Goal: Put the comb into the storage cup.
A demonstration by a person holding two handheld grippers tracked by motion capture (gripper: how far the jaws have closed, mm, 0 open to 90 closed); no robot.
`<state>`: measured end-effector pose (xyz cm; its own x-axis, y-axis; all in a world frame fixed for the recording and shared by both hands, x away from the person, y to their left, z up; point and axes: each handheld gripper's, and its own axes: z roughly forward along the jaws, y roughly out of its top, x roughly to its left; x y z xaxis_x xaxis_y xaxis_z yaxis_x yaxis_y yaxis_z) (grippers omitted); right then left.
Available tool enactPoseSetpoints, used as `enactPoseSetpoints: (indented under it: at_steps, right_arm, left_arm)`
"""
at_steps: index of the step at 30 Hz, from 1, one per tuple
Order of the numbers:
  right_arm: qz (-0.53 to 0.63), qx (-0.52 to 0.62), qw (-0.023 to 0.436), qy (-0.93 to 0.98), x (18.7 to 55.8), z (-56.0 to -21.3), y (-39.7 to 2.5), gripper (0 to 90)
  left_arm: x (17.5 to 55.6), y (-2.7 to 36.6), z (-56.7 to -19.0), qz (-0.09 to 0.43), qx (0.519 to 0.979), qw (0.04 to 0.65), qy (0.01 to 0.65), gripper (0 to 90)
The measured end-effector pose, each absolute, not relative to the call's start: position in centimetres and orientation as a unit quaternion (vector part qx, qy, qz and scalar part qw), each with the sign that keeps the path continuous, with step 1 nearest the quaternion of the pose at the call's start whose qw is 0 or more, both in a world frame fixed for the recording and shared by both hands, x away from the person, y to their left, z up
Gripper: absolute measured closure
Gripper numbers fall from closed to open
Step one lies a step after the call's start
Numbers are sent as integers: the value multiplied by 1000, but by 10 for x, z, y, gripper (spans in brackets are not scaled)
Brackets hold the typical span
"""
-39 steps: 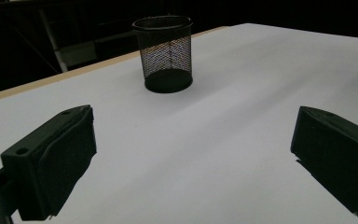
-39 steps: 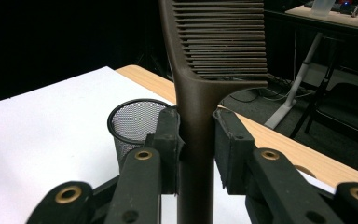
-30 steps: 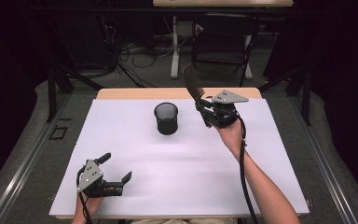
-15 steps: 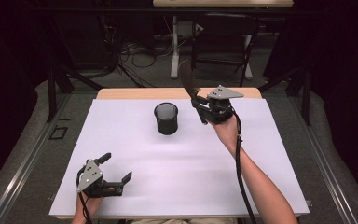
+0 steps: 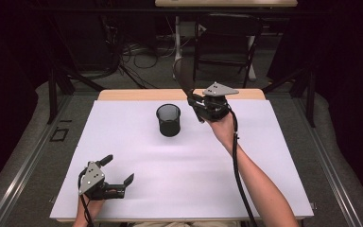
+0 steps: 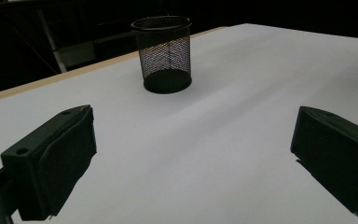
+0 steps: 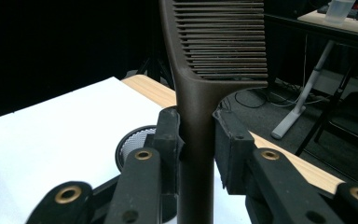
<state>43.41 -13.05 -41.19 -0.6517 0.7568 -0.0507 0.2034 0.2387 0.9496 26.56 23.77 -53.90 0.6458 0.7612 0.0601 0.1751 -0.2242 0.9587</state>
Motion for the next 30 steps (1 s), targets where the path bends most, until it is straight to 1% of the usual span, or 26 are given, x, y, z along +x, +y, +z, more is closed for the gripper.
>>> enactPoseSetpoints:
  at_steps: [30]
  right_arm:
    - [538, 319, 276, 730, 447, -413, -104, 728]
  left_arm:
    - [266, 238, -539, 273, 733, 535, 319, 2]
